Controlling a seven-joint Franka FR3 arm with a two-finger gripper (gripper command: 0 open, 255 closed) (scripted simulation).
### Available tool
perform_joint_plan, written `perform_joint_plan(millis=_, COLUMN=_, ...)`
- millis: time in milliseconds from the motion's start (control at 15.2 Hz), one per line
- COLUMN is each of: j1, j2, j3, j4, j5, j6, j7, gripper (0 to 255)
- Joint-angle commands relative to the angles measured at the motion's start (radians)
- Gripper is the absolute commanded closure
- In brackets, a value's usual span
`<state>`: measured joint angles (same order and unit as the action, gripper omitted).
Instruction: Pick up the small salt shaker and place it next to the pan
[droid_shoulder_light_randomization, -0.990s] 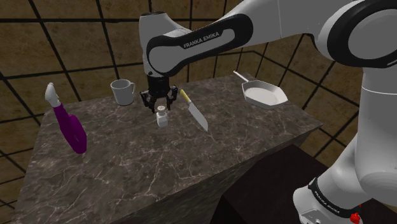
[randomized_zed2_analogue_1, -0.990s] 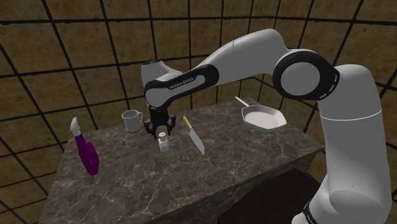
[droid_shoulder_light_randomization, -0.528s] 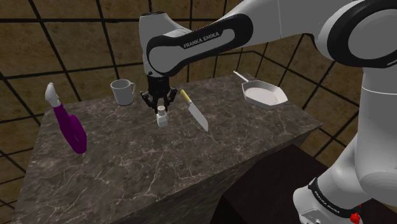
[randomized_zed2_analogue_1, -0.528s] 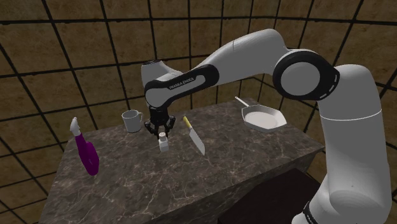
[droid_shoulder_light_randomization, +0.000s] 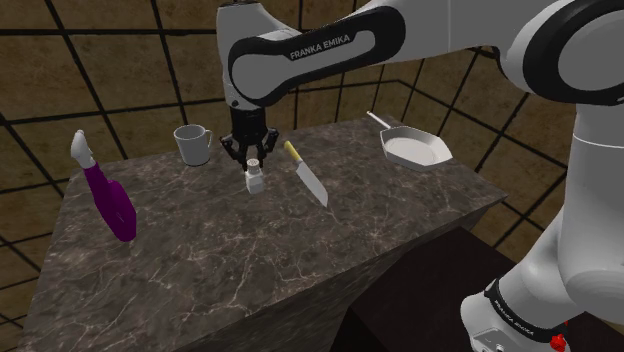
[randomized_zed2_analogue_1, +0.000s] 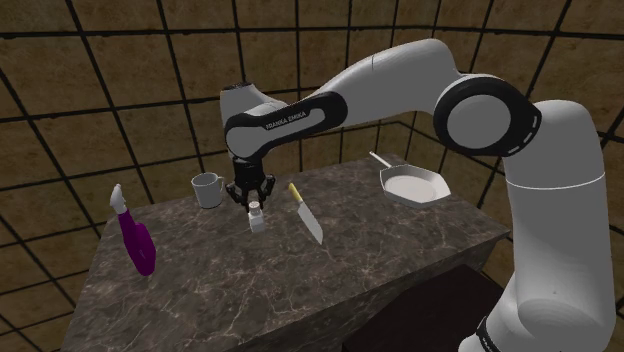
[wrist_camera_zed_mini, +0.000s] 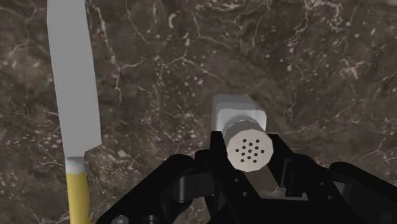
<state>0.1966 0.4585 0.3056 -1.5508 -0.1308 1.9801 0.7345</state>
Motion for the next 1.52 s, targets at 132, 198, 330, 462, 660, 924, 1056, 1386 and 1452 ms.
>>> perform_joint_plan(millis=132, j1=0.0, j2=-0.012, j3=0.003, j4=0.038, j5=0.005, j6=-0.05, j7=-0.004, gripper=255)
perform_joint_plan(millis=198, j1=0.001, j2=-0.015, j3=0.003, j4=0.047, j5=0.006, j6=-0.062, j7=-0.004, gripper=255)
perform_joint_plan(millis=330, j1=0.001, j2=-0.021, j3=0.004, j4=0.066, j5=0.008, j6=-0.086, j7=-0.006, gripper=255)
perform_joint_plan(millis=462, j1=0.002, j2=-0.025, j3=0.005, j4=0.087, j5=0.01, j6=-0.111, j7=-0.007, gripper=255)
perform_joint_plan(millis=660, j1=0.003, j2=-0.03, j3=0.007, j4=0.12, j5=0.012, j6=-0.149, j7=-0.008, gripper=255)
perform_joint_plan(millis=924, j1=0.006, j2=-0.033, j3=0.008, j4=0.17, j5=0.014, j6=-0.201, j7=-0.01, gripper=255)
perform_joint_plan(millis=1056, j1=0.008, j2=-0.033, j3=0.009, j4=0.197, j5=0.015, j6=-0.228, j7=-0.011, gripper=255)
perform_joint_plan(millis=1386, j1=0.015, j2=-0.027, j3=0.01, j4=0.273, j5=0.014, j6=-0.298, j7=-0.012, gripper=255)
perform_joint_plan(millis=1452, j1=0.016, j2=-0.025, j3=0.01, j4=0.29, j5=0.013, j6=-0.313, j7=-0.012, gripper=255)
